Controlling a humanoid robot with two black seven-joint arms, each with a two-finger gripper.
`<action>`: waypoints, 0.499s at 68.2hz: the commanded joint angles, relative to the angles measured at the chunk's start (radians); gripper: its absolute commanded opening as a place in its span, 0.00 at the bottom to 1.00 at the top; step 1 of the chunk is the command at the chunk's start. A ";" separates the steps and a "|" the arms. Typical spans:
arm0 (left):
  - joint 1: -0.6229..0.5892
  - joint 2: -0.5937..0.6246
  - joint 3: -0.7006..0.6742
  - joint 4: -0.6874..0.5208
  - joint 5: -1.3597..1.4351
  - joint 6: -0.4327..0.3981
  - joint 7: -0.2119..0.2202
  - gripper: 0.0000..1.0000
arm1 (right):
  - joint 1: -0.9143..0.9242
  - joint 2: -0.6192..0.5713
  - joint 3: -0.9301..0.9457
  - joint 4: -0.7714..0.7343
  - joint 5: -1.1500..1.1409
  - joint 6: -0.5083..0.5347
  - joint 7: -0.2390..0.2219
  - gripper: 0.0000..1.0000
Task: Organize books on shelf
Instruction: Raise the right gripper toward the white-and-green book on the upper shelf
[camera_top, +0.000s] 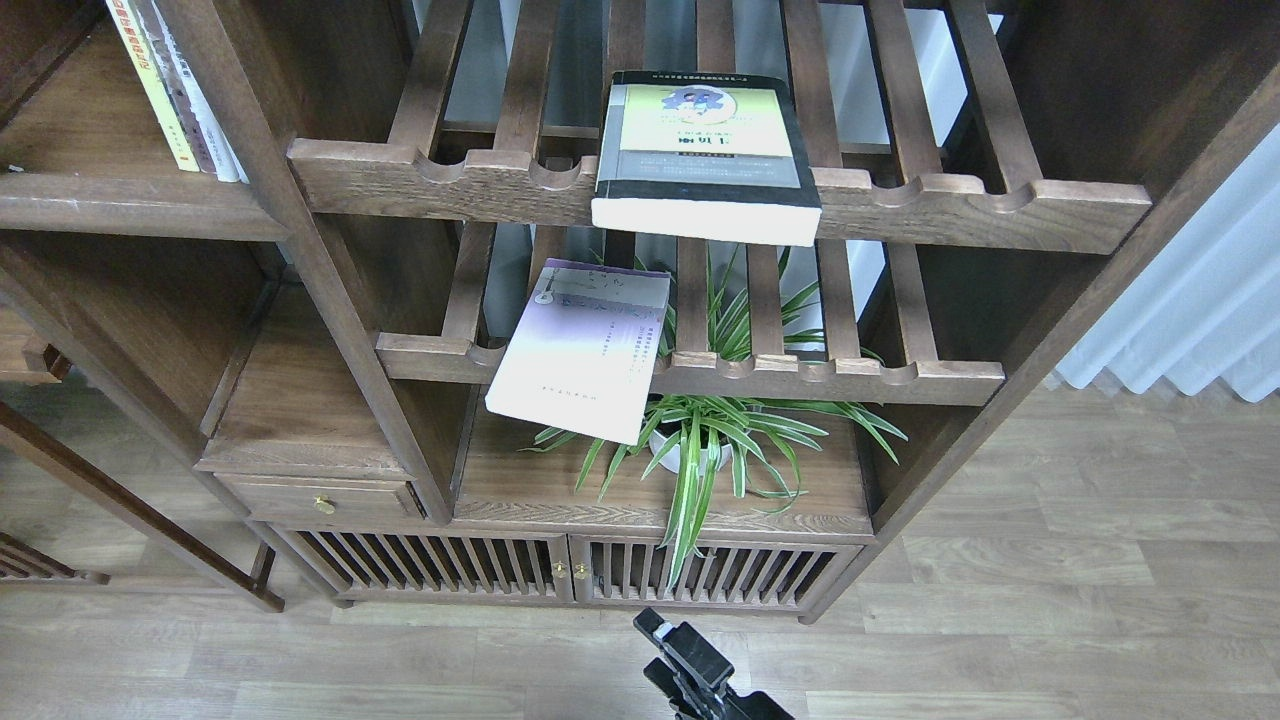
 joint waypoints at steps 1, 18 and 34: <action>0.099 -0.008 -0.049 -0.078 -0.038 0.000 0.003 0.83 | -0.001 0.000 0.000 0.005 0.003 0.000 0.010 1.00; 0.251 -0.028 -0.050 -0.150 -0.114 0.000 0.010 0.83 | -0.006 0.000 0.057 0.045 0.004 0.000 0.024 1.00; 0.369 -0.140 -0.033 -0.161 -0.111 0.000 0.013 0.83 | -0.029 0.000 0.110 0.054 0.010 0.000 0.052 1.00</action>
